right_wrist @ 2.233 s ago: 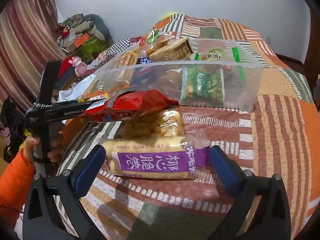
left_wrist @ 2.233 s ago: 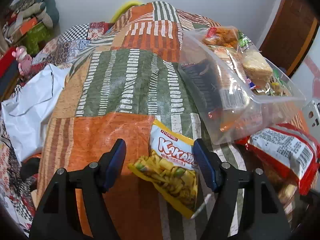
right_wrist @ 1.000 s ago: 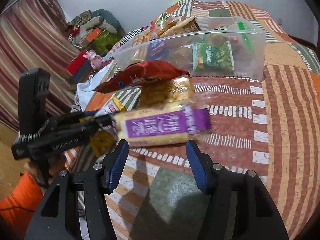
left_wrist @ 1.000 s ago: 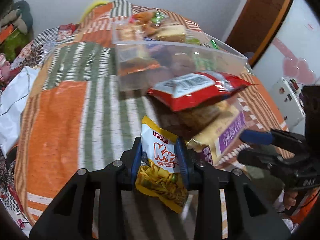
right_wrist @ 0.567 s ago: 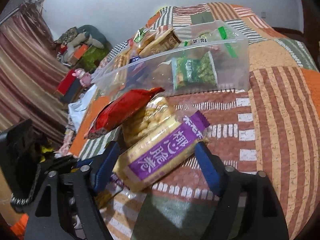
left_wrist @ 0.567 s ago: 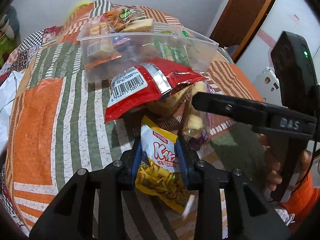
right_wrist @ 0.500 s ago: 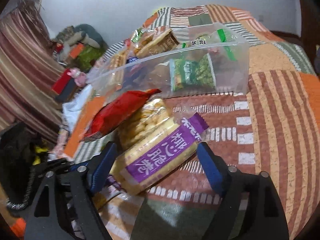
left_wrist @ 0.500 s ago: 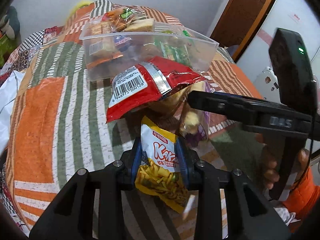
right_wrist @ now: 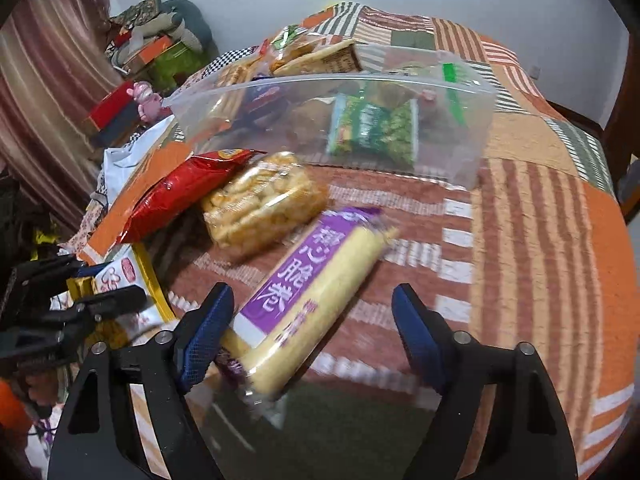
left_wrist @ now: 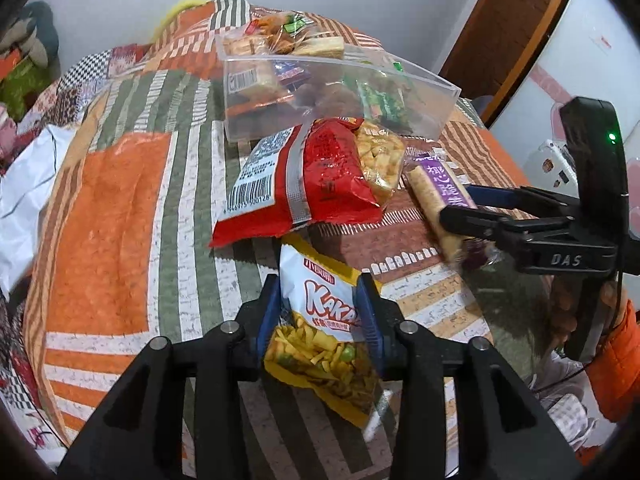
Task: Organize snacks
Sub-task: 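Grasp the purple-labelled coconut roll with the right tool while the left lifts the Kakao bag, then carry the Kakao bag and coconut roll up toward the clear box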
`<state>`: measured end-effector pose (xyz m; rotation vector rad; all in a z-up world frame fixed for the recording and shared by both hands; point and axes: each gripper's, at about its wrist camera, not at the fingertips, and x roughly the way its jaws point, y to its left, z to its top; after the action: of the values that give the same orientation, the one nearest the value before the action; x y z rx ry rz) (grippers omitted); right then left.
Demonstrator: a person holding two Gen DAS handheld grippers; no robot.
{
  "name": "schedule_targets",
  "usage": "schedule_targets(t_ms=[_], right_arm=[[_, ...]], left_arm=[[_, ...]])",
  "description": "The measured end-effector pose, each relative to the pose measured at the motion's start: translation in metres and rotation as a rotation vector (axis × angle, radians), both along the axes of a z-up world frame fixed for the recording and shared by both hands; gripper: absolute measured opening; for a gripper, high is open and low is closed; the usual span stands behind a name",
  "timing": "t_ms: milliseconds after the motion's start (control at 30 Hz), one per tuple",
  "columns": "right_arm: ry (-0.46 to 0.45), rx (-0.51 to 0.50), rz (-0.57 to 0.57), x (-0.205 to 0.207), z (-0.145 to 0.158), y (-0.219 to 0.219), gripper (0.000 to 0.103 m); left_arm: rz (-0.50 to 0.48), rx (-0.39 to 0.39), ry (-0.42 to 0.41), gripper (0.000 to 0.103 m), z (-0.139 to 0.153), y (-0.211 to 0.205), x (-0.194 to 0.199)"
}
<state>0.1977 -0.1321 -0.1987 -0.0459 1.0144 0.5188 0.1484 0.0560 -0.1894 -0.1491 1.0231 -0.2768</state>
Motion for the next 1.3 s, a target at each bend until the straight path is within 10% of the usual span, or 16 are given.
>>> schedule_targets(t_ms=[500, 767, 1300], right_arm=[[0.009, 0.014, -0.020, 0.015, -0.010, 0.012, 0.071], [-0.021, 0.017, -0.027, 0.008, -0.004, -0.006, 0.042], [-0.106, 0.112, -0.061, -0.012, 0.031, -0.043, 0.042]], left_arm=[[-0.029, 0.088, -0.007, 0.053, -0.008, -0.023, -0.013], [-0.016, 0.096, -0.011, 0.048, -0.004, -0.028, -0.016], [-0.039, 0.041, -0.080, 0.047, 0.032, -0.066, -0.003]])
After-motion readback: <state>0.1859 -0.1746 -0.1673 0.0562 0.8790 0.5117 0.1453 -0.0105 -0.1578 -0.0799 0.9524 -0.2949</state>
